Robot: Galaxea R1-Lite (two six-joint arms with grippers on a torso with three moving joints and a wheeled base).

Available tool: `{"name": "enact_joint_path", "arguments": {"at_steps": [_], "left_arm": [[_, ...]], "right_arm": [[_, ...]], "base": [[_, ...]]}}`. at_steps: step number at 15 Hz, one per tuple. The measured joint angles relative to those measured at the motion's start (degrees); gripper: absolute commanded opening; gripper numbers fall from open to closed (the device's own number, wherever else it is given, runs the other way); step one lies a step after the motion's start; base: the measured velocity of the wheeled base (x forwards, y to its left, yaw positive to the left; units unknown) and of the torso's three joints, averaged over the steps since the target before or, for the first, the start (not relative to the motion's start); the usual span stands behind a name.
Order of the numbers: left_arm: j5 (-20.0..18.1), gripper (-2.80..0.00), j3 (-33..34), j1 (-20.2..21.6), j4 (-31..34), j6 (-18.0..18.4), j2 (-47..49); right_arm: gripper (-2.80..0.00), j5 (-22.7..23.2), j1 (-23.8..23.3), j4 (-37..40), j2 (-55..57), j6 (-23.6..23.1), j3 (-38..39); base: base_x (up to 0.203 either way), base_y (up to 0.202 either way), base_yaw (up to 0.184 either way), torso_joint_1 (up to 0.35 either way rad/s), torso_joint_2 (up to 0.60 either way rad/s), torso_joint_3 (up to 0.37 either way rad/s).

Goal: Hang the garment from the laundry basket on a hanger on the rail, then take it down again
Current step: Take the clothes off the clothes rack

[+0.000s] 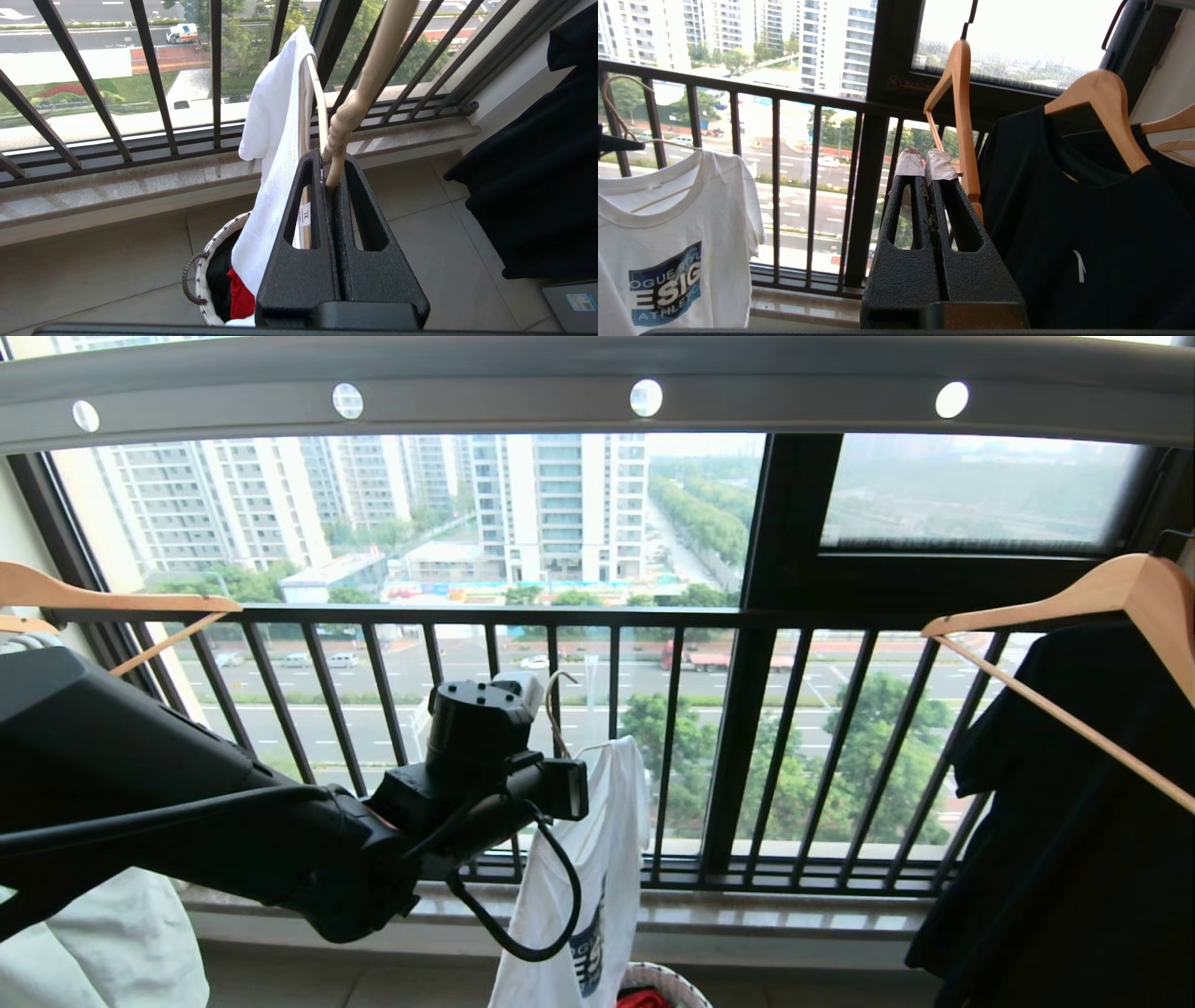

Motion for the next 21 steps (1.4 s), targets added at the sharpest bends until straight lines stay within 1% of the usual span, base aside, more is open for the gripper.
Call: {"name": "enact_joint_path", "arguments": {"at_steps": [2,3,5,7,8,11,12,13,15,18,21], "left_arm": [[0.00,-2.80,0.02,-0.04,0.00,-0.16,-0.41],[0.02,-2.80,-0.03,-0.04,0.02,-0.48,-0.51],[0.01,-2.80,-0.11,-0.04,0.02,-1.05,-0.52],[-0.06,-2.80,-0.22,-0.06,0.05,-1.50,-0.59],[-0.09,-2.80,-0.35,-0.04,0.02,-1.52,-0.70],[-0.03,-2.80,-1.02,0.00,0.13,-1.61,-0.74],[0.03,-2.80,-1.38,0.11,0.11,-1.61,-0.63],[0.09,-2.80,-1.55,0.20,0.09,-1.60,-0.63],[0.22,-2.80,-1.77,0.38,0.09,-1.61,-1.01],[2.64,-2.80,-2.51,0.49,0.13,-1.60,-2.30],[2.82,-2.80,-2.60,0.38,0.16,-1.60,-3.44]], "right_arm": [[-2.80,0.88,-0.01,0.24,6.51,-0.34,-6.67],[-2.80,2.13,-0.01,0.28,10.35,-0.61,-9.30],[-2.80,5.77,0.00,0.19,19.25,-1.68,-13.65],[-2.80,9.09,1.51,0.20,29.46,-1.76,-18.83],[-2.80,10.31,4.13,0.23,34.70,-0.72,-21.67],[-2.80,10.25,18.05,-1.50,47.26,3.82,-26.97],[-2.80,9.91,22.00,-3.53,51.30,5.05,-27.36],[-2.80,9.57,24.63,-6.81,55.31,6.38,-27.17],[-2.80,8.64,27.62,-16.23,62.76,10.06,-25.31],[-2.80,8.50,29.16,-29.25,71.98,15.87,-20.63],[-2.80,9.39,29.43,-40.25,79.60,16.22,-17.05]], "base": [[0.000,0.000,0.000,0.000,0.00,0.000],[0.000,0.000,0.000,0.000,0.00,0.000],[0.000,0.000,0.000,0.000,0.00,0.000],[0.000,0.000,0.000,0.000,0.00,0.000],[0.000,0.000,0.000,0.000,0.00,0.000],[0.000,0.000,0.000,0.000,0.00,0.000],[0.000,0.000,0.000,0.000,0.00,0.000],[0.000,0.000,0.000,0.000,0.00,0.000],[0.000,0.000,0.000,0.000,0.00,0.000],[0.000,0.000,0.000,0.000,0.00,0.000],[0.000,0.000,0.000,0.000,0.00,0.000]]}}
